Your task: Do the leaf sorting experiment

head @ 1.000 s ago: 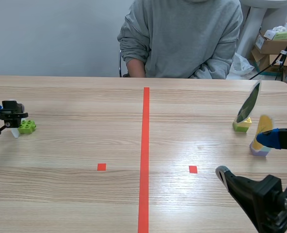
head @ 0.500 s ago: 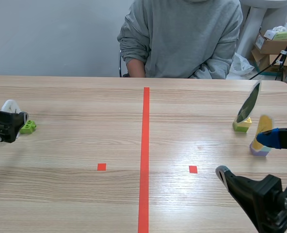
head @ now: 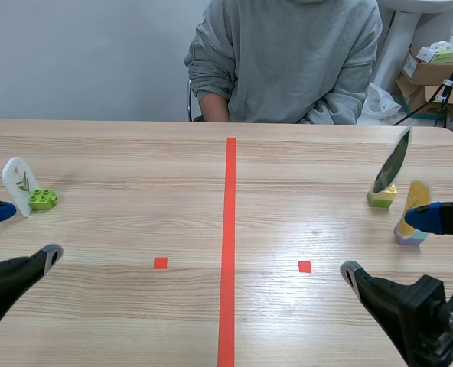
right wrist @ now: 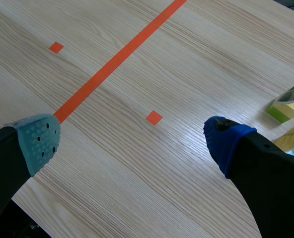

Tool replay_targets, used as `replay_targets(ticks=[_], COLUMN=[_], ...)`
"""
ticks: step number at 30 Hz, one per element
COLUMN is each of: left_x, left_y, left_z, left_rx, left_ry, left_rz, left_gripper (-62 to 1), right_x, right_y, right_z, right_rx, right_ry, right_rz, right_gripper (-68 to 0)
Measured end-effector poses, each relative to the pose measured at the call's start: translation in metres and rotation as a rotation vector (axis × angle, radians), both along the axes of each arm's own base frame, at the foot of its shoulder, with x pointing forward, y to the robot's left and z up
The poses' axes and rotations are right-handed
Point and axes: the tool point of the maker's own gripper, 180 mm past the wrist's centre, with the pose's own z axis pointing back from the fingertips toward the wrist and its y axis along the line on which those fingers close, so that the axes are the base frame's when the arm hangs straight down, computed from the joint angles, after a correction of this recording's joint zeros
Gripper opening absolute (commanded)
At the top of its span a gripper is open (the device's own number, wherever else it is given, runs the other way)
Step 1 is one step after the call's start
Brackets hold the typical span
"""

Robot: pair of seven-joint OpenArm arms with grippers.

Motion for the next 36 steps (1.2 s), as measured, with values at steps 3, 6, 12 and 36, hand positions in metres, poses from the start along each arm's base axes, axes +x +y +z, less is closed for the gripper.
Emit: replay_targets(ticks=[3, 6, 12, 36], left_x=[-0.019, -0.032, -0.047, -0.047], left_y=[-0.026, -0.047, -0.069, -0.069], left_z=[0.02, 0.043, 0.064, 0.063], left_rx=[-0.033, -0.054, -0.039, -0.062], left_ry=[-0.004, -0.022, -0.034, -0.03], left_rz=[-0.061, -0.11, -0.164, -0.136], left_gripper=[-2.8, -2.8, -2.8, -2.8], right_x=[0.0, 0.0, 0.0, -0.001], right_y=[0.0, 0.0, 0.0, 0.0], right_z=[0.0, 0.0, 0.0, -0.002], right_rx=[0.0, 0.0, 0.0, -0.004], right_ry=[0.0, 0.0, 0.0, 0.009], right_rz=[0.0, 0.0, 0.0, -0.001], right_gripper=[-8.4, -8.4, -8.4, -8.5])
